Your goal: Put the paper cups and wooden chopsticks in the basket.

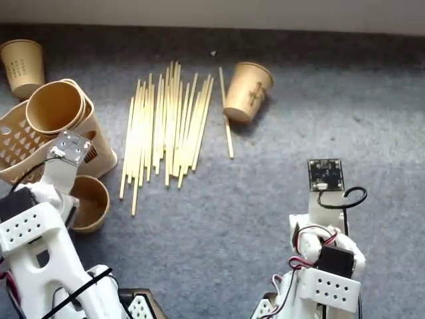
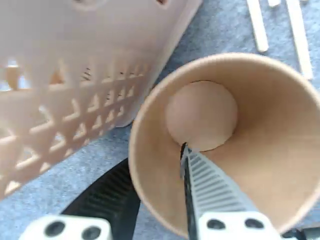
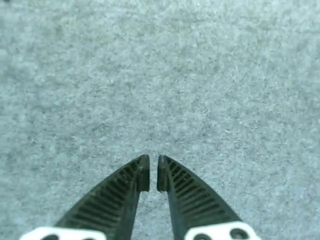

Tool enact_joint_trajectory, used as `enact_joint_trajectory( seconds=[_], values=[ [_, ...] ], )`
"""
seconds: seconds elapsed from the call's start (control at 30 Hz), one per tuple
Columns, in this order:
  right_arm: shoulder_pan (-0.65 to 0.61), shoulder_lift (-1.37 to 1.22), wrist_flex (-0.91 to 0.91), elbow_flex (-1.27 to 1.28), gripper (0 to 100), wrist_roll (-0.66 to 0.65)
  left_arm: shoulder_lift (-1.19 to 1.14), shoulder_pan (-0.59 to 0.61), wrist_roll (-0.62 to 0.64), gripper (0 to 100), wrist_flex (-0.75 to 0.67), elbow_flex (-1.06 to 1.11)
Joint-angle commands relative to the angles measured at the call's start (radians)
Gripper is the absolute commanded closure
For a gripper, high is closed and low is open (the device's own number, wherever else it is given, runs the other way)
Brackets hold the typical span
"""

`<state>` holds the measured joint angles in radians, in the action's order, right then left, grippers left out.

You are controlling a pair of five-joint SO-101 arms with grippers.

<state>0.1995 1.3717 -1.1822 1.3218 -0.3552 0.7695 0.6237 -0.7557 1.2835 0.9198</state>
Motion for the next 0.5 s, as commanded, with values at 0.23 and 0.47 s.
enact_joint_trajectory(
  seconds=[0.23,0.47],
  values=[
    [-0.012,0.012,-0.01,-0.002,94.9,0.009,0.008,-0.223,0.222,100,0.025,0.015],
    [-0.012,0.016,-0.002,0.018,94.9,0.009,0.01,-0.337,0.238,100,0.133,-0.262]
  ],
)
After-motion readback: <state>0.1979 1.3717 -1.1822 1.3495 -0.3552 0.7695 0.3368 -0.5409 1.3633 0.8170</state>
